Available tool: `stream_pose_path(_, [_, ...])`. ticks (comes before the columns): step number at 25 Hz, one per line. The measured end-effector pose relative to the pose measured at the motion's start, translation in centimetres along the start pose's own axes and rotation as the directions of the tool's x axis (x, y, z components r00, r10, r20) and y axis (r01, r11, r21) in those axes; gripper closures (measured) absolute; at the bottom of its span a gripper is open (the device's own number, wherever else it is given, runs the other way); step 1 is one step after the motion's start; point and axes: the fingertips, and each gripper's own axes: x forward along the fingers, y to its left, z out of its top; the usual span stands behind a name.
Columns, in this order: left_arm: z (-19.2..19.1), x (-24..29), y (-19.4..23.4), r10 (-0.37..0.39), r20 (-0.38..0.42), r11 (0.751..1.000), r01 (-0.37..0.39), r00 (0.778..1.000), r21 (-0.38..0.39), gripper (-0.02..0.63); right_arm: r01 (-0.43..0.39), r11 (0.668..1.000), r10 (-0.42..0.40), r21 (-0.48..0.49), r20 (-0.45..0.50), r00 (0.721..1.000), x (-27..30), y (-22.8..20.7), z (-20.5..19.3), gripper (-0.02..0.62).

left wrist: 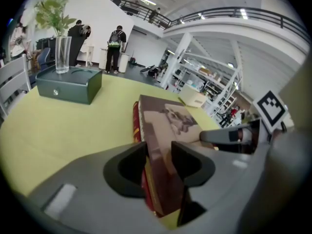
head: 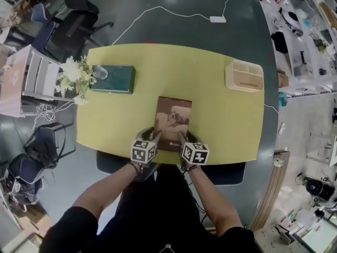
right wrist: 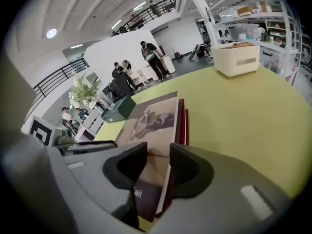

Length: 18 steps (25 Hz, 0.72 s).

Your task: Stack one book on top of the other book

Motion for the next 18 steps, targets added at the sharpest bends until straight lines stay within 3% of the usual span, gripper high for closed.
stream_pose_path(18, [-0.74, 0.46, -0.2, 0.01, -0.013, 1.0, -0.01, 1.0, 0.015, 0.43, -0.039, 0.999, 0.039, -0.002, -0.014, 0.999, 0.52, -0.88, -0.65, 0.451])
